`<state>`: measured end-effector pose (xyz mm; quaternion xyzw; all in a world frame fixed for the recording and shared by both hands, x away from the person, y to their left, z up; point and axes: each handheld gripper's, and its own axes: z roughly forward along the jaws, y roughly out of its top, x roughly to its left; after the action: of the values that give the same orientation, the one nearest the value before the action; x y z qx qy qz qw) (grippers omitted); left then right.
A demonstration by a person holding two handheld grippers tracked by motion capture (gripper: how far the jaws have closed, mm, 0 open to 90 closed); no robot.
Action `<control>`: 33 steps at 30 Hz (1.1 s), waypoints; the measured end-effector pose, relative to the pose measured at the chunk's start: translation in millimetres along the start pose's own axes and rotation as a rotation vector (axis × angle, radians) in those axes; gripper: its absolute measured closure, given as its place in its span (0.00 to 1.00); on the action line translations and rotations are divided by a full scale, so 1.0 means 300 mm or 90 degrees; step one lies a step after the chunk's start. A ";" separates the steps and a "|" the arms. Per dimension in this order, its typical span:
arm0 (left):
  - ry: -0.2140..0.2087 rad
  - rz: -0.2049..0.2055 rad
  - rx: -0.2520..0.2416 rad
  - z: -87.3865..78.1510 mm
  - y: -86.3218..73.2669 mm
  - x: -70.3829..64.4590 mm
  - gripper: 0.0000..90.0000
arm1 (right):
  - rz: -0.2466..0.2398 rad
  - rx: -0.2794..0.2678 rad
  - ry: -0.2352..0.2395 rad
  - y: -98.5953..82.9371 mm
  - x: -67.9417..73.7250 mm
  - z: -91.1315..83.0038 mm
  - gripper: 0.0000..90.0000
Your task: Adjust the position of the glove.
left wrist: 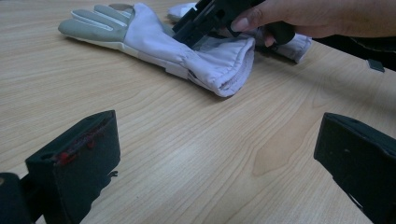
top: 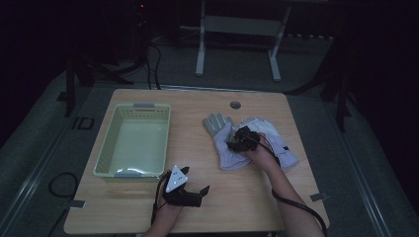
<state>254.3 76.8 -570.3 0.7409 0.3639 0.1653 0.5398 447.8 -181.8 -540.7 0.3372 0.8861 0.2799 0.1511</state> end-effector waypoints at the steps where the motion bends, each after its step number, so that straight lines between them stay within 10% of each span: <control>1: 0.000 0.000 0.000 0.000 0.000 0.000 0.01 | 0.001 0.002 0.002 0.001 0.000 0.000 0.62; 6: 0.001 0.001 0.000 0.001 0.000 -0.001 0.01 | 0.026 0.003 0.009 0.004 0.002 -0.002 0.72; 7: 0.001 0.000 0.001 0.001 0.000 -0.001 0.01 | 0.052 -0.012 -0.015 0.005 0.026 -0.009 0.96; 19: 0.005 0.001 0.001 0.001 0.001 -0.001 0.01 | 0.205 -0.146 -0.033 0.013 0.097 -0.168 0.98; 33: 0.008 0.002 0.003 0.002 0.001 -0.002 0.01 | 0.288 -0.162 -0.058 -0.089 0.146 -0.244 0.98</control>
<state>254.3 75.9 -570.0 0.7419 0.3664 0.1699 0.5353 368.9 -197.1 -501.8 0.5170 0.7384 0.4001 0.1653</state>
